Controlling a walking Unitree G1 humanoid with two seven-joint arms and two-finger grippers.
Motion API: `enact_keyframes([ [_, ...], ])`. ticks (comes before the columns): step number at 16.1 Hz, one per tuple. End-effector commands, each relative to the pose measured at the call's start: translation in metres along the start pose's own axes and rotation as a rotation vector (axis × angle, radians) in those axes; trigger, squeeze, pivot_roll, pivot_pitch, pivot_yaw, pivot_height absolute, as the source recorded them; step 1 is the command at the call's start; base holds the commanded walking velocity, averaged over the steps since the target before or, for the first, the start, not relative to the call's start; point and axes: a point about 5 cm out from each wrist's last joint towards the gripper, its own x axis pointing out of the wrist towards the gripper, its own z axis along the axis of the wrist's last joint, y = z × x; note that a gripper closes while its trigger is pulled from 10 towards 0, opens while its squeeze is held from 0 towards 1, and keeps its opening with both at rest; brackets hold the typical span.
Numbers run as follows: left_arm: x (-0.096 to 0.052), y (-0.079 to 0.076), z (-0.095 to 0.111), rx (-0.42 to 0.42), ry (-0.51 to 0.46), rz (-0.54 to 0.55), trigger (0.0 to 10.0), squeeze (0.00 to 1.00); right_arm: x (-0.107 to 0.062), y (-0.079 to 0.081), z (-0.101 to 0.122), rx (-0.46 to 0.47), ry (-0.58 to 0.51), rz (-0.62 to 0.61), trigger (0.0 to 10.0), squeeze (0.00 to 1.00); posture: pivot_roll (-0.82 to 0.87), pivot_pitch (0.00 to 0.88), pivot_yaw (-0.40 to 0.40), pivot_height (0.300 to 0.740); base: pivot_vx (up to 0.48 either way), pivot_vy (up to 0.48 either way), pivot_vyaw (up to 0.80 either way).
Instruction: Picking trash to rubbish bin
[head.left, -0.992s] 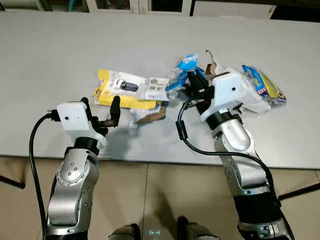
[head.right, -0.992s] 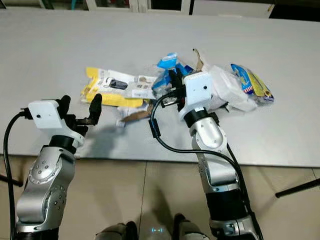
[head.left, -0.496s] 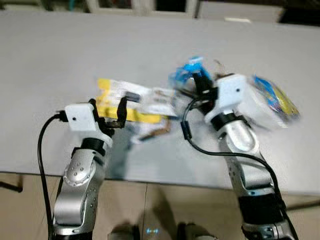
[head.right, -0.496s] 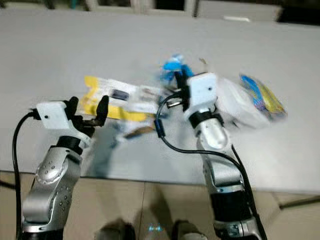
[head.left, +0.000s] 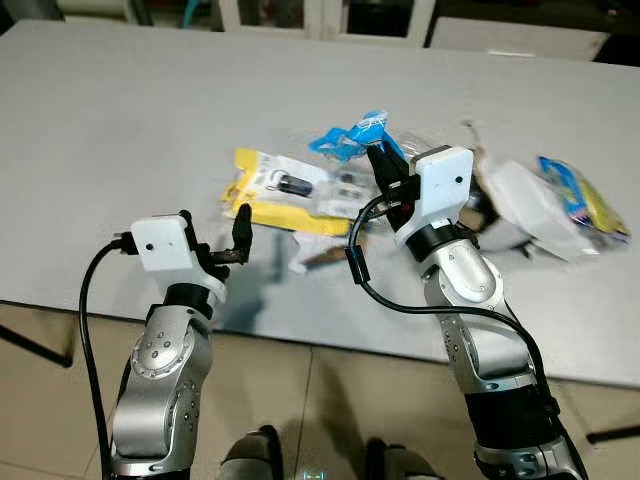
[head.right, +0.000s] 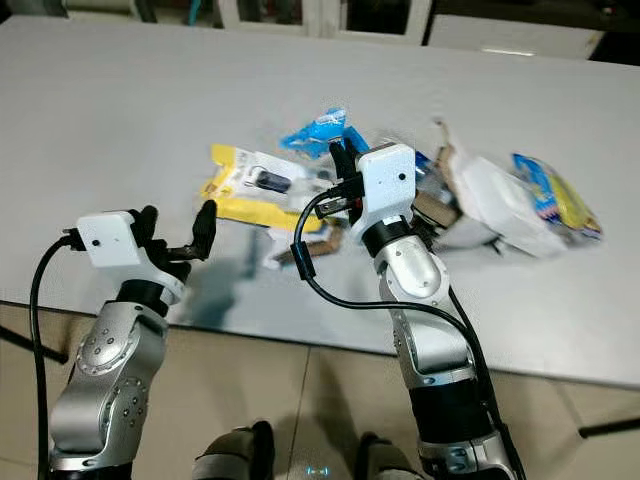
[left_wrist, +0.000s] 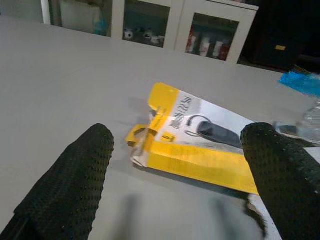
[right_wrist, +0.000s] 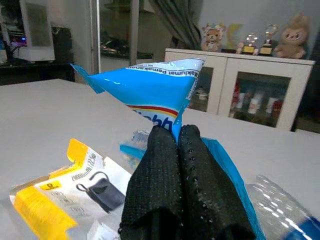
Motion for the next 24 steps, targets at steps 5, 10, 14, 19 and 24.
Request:
enact_keyframes([
  [5,-0.001,0.007,-0.008,-0.044,0.055,0.054,10.0,0.0,-0.003,0.0,-0.003,0.004,0.018,-0.001,10.0,0.0,-0.02,0.203,0.005,0.74,0.0,0.0,0.0],
  [10,0.001,0.017,-0.016,-0.131,0.1,0.121,10.0,0.0,-0.007,-0.008,-0.006,0.084,0.121,0.014,10.0,0.0,-0.04,0.216,0.004,0.74,0.0,0.0,0.0],
  [14,0.009,0.02,-0.03,-0.33,0.131,0.173,10.0,0.0,-0.011,-0.008,-0.001,0.095,0.143,0.025,10.0,0.0,-0.09,0.231,-0.008,0.74,0.0,0.0,0.0],
  [19,0.017,0.013,-0.039,-0.521,0.165,0.178,10.0,0.0,-0.021,-0.015,0.004,0.109,0.205,0.085,10.0,0.0,-0.13,0.244,-0.016,0.74,0.0,0.0,0.0],
  [24,0.036,-0.005,-0.034,-0.743,0.099,0.068,10.0,0.0,-0.024,-0.012,0.006,0.073,0.225,0.1,10.0,0.0,-0.16,0.24,-0.022,0.74,0.0,0.0,0.0],
])
